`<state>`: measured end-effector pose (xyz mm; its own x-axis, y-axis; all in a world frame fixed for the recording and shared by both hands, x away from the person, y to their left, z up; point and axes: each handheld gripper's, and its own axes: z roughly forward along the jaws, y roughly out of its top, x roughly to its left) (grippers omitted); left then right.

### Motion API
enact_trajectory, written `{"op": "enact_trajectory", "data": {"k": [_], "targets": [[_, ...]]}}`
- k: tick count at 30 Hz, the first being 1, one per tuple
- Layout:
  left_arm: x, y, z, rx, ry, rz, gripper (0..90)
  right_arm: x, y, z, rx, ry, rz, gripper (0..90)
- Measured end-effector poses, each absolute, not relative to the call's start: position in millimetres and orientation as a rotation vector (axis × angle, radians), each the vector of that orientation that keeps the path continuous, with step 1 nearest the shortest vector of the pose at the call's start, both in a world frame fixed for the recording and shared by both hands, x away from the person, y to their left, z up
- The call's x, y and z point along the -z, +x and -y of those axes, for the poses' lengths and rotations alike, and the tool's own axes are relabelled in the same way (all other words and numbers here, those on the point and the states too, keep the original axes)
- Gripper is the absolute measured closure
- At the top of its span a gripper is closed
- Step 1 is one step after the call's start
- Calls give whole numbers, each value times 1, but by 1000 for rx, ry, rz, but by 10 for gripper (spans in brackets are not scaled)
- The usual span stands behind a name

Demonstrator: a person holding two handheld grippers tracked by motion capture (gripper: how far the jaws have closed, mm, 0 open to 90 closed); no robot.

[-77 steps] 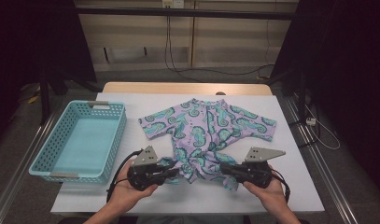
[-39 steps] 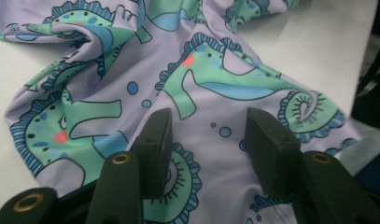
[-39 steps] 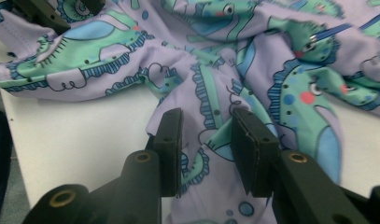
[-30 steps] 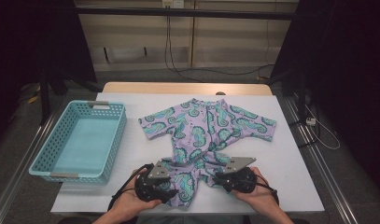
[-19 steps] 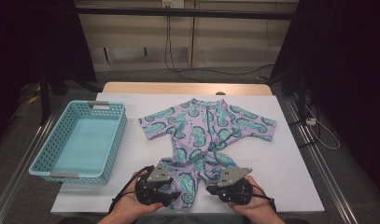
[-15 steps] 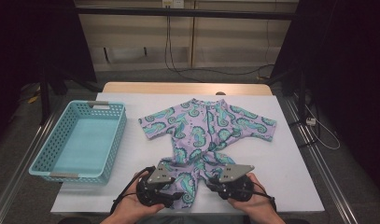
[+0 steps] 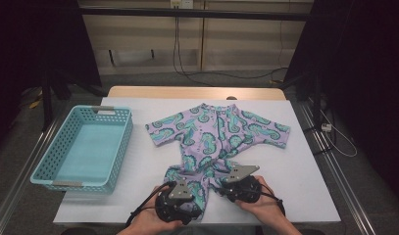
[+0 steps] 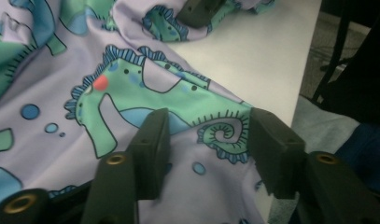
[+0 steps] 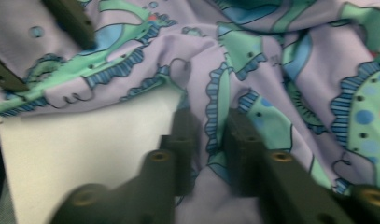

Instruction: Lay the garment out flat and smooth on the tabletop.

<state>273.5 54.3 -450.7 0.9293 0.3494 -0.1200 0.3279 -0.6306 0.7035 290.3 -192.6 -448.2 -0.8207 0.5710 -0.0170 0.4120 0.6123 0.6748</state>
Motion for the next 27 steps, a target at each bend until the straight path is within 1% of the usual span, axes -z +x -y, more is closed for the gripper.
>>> {"op": "enact_trajectory", "data": {"k": [2,7,8,10,11,13,15,17,20,22,27], "targets": [[451,272,-54,-35,2298,-480,466,446,286,191,-1014,790,-2619,845],[451,272,-54,-52,2307,-476,463,439,265,184,-1081,746,-2656,844],[451,271,-54,-53,2306,-474,463,439,261,182,-1088,732,-2666,830],[451,271,-54,-61,2313,-469,470,440,256,176,-1078,716,-2684,757],[450,271,-54,-70,2317,-466,480,441,254,174,-1074,705,-2696,751],[449,270,-54,-95,2333,-464,519,442,253,172,-1083,686,-2717,710],[450,272,-55,-86,2321,-469,559,441,252,173,-1098,681,-2715,703],[449,273,-56,-83,2324,-468,621,438,251,175,-1125,681,-2711,681],[448,272,-57,-64,2323,-472,788,437,250,178,-1144,678,-2701,674],[446,271,-58,-42,2326,-462,849,434,250,181,-1160,689,-2689,660],[439,264,-73,45,2303,-456,867,424,252,194,-1212,733,-2622,619]]}}
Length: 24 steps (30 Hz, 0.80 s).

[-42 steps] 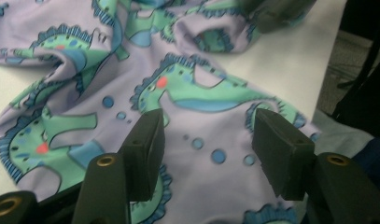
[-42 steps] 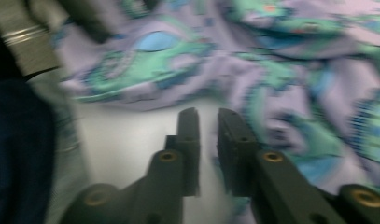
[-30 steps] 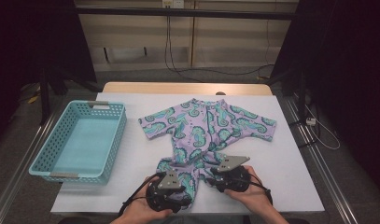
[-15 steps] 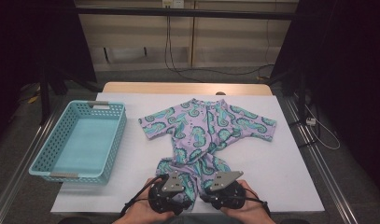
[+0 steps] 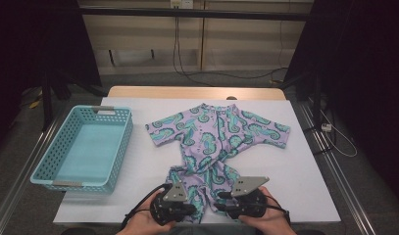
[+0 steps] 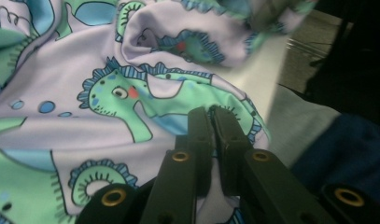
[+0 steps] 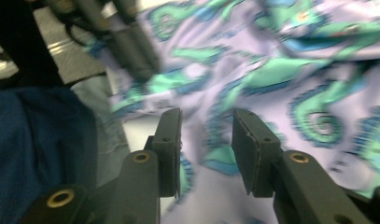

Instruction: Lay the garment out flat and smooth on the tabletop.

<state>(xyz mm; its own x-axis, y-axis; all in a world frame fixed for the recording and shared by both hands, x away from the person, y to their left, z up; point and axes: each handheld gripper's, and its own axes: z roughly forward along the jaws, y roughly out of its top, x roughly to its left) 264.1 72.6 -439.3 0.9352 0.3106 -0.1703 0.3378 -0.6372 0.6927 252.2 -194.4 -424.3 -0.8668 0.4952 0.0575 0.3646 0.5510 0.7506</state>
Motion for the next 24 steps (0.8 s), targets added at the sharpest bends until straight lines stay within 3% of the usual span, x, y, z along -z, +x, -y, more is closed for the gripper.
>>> {"op": "enact_trajectory", "data": {"k": [7,10,12,14,20,24], "targets": [[434,260,-83,100,2276,-450,808,410,266,223,-1253,849,-2471,649],[431,260,-82,87,2255,-457,696,412,285,239,-1202,937,-2411,763],[429,264,-83,61,2238,-480,611,416,299,249,-1112,995,-2370,779],[429,270,-85,48,2224,-508,592,422,312,261,-1089,1072,-2343,778],[432,283,-90,-8,2203,-572,506,449,324,265,-1048,1143,-2422,641],[434,286,-92,-18,2202,-587,473,447,320,254,-1077,1107,-2448,558]]}}
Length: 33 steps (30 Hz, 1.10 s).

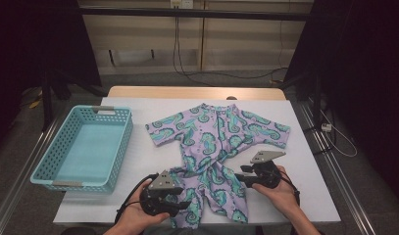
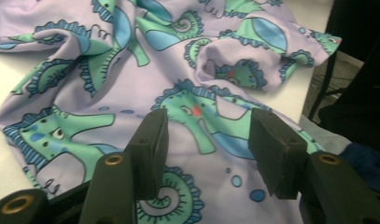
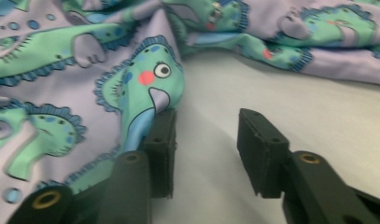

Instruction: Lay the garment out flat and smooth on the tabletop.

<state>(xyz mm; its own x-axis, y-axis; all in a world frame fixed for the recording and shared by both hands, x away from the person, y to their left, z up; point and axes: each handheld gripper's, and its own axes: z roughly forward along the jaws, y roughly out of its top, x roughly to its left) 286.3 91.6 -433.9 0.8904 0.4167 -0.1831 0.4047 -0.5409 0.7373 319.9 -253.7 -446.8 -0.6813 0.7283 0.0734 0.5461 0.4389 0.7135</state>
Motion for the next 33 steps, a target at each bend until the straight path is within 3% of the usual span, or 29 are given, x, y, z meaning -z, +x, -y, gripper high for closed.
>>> {"op": "enact_trajectory", "data": {"k": [9,21,27,33], "targets": [[436,287,-91,-21,2204,-594,450,447,310,231,-1054,1005,-2496,490],[438,289,-91,-27,2212,-600,441,449,296,203,-1024,877,-2563,485],[441,292,-90,-26,2230,-613,430,451,296,199,-1034,875,-2588,648],[446,293,-87,-26,2255,-617,428,448,300,204,-1085,924,-2570,657]]}}
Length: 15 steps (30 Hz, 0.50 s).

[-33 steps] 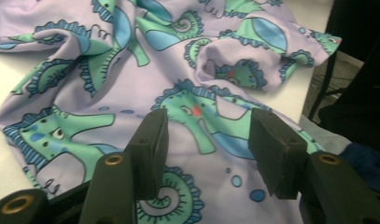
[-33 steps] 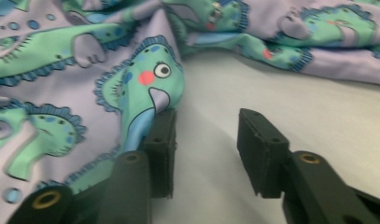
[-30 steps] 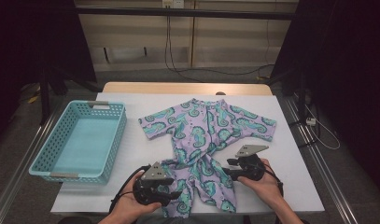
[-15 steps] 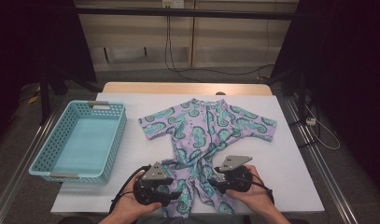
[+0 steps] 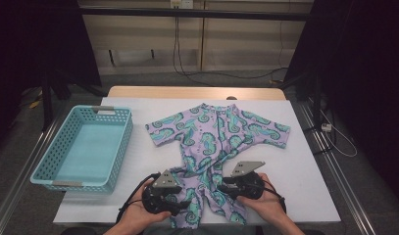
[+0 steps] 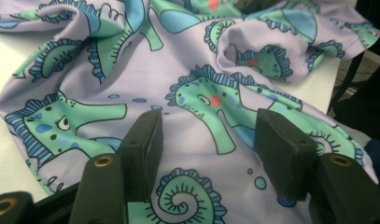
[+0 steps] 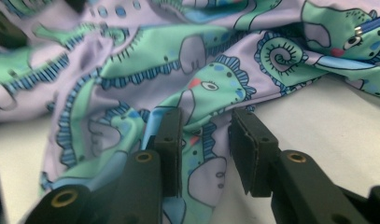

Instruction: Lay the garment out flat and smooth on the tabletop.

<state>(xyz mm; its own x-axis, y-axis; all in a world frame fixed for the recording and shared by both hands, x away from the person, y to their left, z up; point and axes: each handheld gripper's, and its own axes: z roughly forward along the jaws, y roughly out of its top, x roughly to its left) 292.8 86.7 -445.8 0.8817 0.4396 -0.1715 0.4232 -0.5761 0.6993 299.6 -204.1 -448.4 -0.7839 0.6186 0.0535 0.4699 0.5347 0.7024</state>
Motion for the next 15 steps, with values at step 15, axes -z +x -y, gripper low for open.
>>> {"op": "enact_trajectory", "data": {"k": [15], "targets": [[450,293,-81,-44,2283,-600,414,442,311,202,-1212,1068,-2447,567]]}}
